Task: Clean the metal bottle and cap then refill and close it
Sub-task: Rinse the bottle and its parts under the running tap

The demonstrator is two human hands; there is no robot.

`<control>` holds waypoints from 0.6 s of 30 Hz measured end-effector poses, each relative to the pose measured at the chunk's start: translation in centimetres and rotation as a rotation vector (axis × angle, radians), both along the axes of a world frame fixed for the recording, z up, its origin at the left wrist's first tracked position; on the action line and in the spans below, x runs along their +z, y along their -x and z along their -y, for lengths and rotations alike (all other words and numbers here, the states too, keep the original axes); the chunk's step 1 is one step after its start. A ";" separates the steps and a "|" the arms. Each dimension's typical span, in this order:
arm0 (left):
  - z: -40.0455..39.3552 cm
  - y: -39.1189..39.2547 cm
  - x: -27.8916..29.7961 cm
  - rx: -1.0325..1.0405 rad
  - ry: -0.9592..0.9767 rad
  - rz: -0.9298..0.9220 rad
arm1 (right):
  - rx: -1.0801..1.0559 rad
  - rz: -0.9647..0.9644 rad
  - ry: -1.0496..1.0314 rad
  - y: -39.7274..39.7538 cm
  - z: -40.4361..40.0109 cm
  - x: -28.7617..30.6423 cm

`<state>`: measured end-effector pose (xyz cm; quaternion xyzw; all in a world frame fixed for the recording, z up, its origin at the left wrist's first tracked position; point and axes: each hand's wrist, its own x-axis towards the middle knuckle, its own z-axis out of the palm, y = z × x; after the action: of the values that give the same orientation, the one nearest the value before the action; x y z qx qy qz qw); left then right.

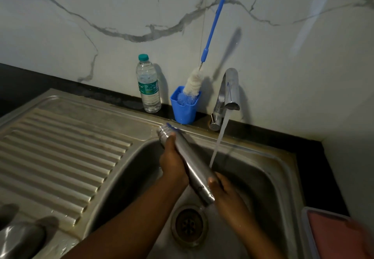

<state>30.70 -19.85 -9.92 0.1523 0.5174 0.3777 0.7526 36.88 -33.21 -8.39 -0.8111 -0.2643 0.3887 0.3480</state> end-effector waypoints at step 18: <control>4.8 4.1 -0.7 -0.910 -1.436 -0.639 | 0.163 0.489 0.122 -2.5 -5.5 10.2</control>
<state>26.61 -24.68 -10.61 0.8720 0.2316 0.2152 0.3736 39.42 -27.68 1.77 -0.8765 -0.3811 0.2229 0.1920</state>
